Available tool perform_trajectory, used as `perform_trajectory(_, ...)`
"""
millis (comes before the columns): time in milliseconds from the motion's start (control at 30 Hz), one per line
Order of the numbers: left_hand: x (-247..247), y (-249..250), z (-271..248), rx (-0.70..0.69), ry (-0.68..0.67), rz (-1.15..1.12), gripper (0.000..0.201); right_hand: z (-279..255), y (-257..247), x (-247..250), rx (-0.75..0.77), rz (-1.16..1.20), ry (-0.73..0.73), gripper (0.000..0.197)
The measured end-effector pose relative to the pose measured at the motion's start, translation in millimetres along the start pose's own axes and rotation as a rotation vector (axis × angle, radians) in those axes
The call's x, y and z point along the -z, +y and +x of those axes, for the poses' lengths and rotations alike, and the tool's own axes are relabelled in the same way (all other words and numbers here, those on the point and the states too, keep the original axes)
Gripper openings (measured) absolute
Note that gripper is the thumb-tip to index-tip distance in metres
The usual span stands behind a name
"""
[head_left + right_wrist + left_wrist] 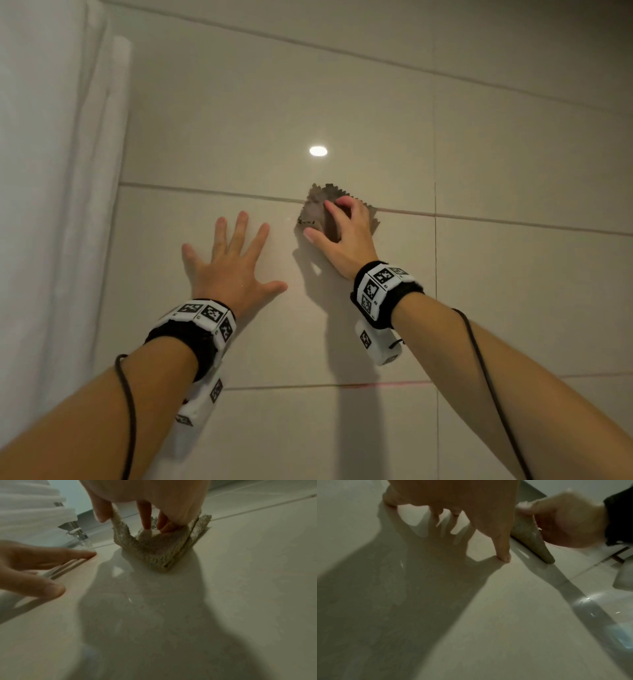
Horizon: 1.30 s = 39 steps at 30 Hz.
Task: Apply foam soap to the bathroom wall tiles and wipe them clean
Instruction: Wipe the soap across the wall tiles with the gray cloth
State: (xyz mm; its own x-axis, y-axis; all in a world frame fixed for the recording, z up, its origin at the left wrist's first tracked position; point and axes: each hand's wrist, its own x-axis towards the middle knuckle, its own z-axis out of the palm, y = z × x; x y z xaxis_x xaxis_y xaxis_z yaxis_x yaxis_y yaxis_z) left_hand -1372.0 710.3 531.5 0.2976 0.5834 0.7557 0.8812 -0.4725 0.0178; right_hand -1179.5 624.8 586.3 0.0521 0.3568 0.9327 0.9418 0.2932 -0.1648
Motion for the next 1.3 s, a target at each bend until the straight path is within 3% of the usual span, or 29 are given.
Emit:
perform_trajectory(100, 2, 1, 0, 0.001, -0.016, 0.005, 0.103, 3, -3, -8, -0.003, -0.065, 0.047, 0.074)
perform_trajectory(333, 1, 0, -1, -0.017, -0.034, 0.014, 0.103, 5, -4, -36, 0.145, -0.188, 0.194, 0.051)
perform_trajectory(533, -2, -2, 0, -0.026, -0.016, 0.003, 0.102, 20, -9, -33, 0.177, -0.097, 0.255, 0.017)
perform_trajectory(700, -1, -1, 0, -0.014, -0.022, -0.001, 0.102, 20, -15, -5, 0.024, 0.141, 0.172, 0.015)
perform_trajectory(800, 1, 1, -1, 0.001, -0.038, 0.0, 0.103, 11, -2, 28, -0.126, 0.273, 0.336, 0.014)
perform_trajectory(967, 5, 7, -1, 0.035, -0.064, -0.02, 0.104, 11, 29, 80, -0.264, 0.281, 0.628, 0.017)
perform_trajectory(1167, 7, 7, -2, 0.042, -0.075, -0.042, 0.105, 15, 37, 46, -0.384, 0.196, 0.566, 0.02)
perform_trajectory(1300, 6, 4, -1, 0.029, -0.068, -0.025, 0.104, 18, 8, 10, -0.3, 0.254, 0.499, 0.019)
